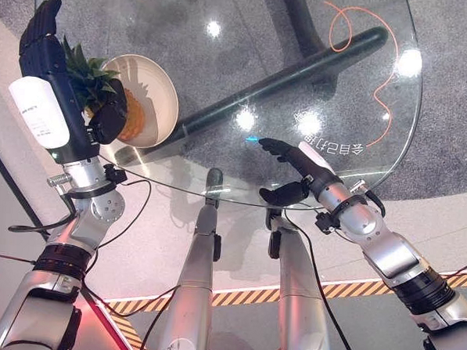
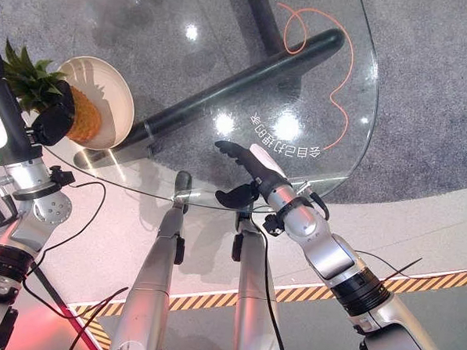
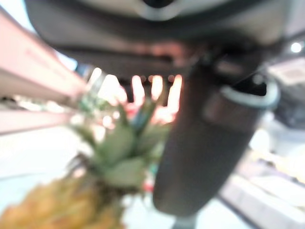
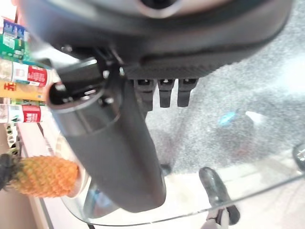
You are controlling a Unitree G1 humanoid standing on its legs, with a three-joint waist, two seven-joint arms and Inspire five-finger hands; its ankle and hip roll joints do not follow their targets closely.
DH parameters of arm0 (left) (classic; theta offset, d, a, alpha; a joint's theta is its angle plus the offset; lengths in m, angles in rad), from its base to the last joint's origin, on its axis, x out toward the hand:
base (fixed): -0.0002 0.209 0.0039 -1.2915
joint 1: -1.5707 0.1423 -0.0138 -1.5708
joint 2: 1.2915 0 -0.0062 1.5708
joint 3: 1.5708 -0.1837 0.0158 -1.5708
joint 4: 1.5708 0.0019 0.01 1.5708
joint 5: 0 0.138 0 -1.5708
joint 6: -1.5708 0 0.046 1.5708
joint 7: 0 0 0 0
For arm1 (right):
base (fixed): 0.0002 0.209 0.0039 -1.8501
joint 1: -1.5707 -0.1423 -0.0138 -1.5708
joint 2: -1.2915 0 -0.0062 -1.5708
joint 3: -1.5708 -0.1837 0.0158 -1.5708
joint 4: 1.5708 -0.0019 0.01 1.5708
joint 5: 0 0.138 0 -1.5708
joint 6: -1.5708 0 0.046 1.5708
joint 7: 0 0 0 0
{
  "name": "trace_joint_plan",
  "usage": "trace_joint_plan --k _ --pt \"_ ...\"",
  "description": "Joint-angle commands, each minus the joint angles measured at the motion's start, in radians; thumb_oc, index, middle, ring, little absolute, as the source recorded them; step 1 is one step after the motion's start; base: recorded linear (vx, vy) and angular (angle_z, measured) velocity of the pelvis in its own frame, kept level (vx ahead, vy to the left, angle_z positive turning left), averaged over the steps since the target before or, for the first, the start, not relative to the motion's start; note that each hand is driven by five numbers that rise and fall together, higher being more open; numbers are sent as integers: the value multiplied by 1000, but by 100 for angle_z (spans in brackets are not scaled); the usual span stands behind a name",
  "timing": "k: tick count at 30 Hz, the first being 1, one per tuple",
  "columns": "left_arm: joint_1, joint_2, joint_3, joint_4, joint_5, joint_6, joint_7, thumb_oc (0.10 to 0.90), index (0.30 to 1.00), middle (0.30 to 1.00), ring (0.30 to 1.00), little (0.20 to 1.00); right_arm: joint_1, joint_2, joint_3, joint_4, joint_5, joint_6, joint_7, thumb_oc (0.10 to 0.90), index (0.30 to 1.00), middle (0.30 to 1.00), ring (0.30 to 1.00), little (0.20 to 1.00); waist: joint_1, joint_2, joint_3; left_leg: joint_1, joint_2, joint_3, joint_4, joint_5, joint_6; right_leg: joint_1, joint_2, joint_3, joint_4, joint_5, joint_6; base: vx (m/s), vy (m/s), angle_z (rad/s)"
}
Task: Pick up the fruit to the plate
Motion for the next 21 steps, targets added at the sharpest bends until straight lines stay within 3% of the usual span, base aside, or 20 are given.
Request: trace_joint_plan --k 1,13,21 --pt "-26 27 31 -72 52 6 87 800 900 900 900 900 37 -44 -19 -132 23 -43 14 800 900 900 900 900 -43 46 -23 25 -116 41 124 -135 89 82 34 -55 -253 147 75 0 0 0" --pt "-19 71 16 -86 101 33 53 800 900 900 900 900 40 -56 -24 -140 38 -46 9 800 900 900 900 900 -45 49 -23 34 -115 45 116 -133 92 85 37 -51 -254 149 78 0 0 0" --pt "0 67 10 -162 125 -31 27 800 900 900 900 900 56 -56 -33 -146 37 -47 3 800 900 900 900 900 -44 48 -23 41 -117 44 115 -138 95 92 37 -46 -260 150 80 0 0 0"
